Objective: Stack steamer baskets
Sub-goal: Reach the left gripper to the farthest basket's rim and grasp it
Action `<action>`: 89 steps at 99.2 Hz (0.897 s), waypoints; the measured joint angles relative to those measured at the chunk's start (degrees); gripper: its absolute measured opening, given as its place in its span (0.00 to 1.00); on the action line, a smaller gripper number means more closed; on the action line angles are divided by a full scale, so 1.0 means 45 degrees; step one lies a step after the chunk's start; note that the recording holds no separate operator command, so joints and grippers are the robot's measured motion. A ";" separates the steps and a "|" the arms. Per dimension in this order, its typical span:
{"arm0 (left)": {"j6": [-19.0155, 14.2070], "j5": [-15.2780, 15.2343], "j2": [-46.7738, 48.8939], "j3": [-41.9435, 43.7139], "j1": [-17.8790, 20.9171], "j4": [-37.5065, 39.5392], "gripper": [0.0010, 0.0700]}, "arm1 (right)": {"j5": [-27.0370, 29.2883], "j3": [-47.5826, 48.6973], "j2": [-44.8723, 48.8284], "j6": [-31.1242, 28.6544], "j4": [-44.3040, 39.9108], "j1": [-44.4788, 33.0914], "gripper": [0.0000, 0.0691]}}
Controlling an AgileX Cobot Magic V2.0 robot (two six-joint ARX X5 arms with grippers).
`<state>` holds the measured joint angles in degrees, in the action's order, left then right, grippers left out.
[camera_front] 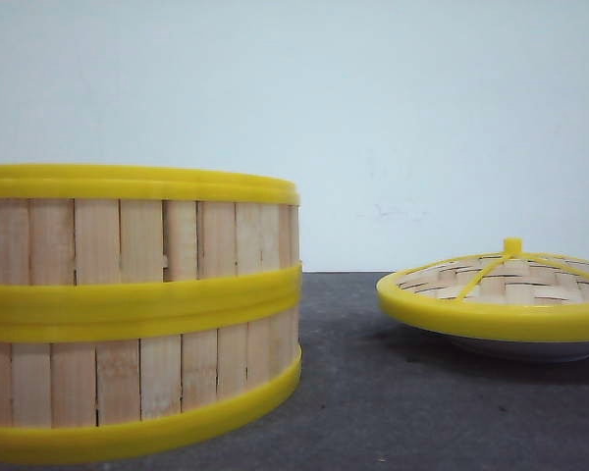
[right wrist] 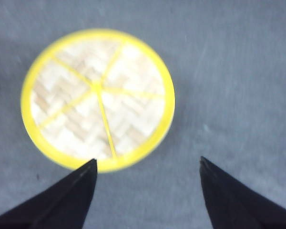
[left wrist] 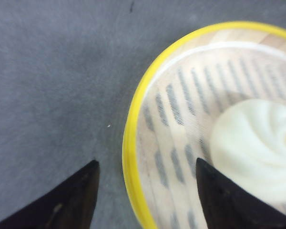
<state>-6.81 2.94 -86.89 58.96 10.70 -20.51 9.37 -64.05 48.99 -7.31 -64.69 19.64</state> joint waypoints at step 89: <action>0.0199 0.0063 -0.2463 0.1875 0.0092 -0.0287 0.02 | -0.0471 0.0743 -0.0855 -0.0253 -0.0447 -0.0112 0.61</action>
<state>-5.91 3.22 -97.97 67.40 11.11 -21.80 7.25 -60.71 45.15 -8.45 -66.70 19.14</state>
